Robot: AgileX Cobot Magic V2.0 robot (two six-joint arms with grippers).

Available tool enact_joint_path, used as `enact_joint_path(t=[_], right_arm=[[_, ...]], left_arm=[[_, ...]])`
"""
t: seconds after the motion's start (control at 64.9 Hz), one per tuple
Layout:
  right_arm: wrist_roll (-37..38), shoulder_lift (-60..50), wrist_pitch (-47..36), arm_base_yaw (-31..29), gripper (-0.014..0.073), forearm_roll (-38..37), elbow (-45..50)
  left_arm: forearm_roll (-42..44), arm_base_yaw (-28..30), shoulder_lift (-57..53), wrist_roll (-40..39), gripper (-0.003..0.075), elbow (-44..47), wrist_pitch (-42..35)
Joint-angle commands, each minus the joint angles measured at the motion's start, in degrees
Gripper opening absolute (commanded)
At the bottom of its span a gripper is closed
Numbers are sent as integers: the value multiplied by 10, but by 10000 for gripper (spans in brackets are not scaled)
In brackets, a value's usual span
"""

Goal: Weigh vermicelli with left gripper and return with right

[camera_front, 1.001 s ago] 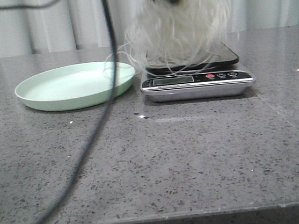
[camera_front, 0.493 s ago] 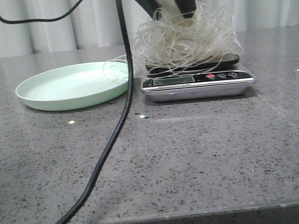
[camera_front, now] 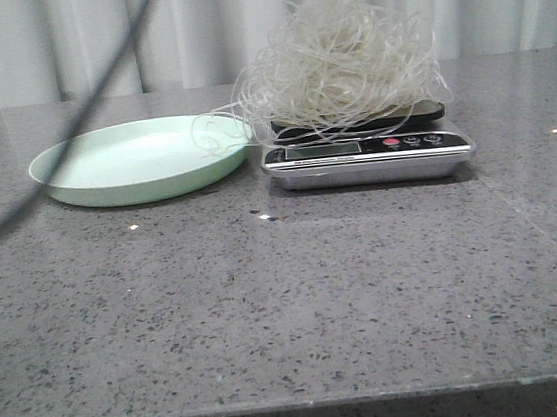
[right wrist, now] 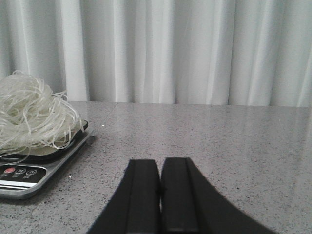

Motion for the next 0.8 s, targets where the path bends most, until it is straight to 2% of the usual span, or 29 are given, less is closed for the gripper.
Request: enact_joint_path(t=[0.0,0.262,0.524,0.785], right_arm=[[-4,-9,-41,-3,167,-6,-4],[-4,-9,-41,-3,167,-6,-4],[-4,-9,-41,-3,167,-6,-4],[-4,-9,-41,-3,167,-6,-4]], left_arm=[[19,-2,-73,-2,406,3,-21],[20,4,-208,-2,335,158,-78],[20,4,-393,-2,270,417,-200],[14,3,-577,-3,270,613,-270]])
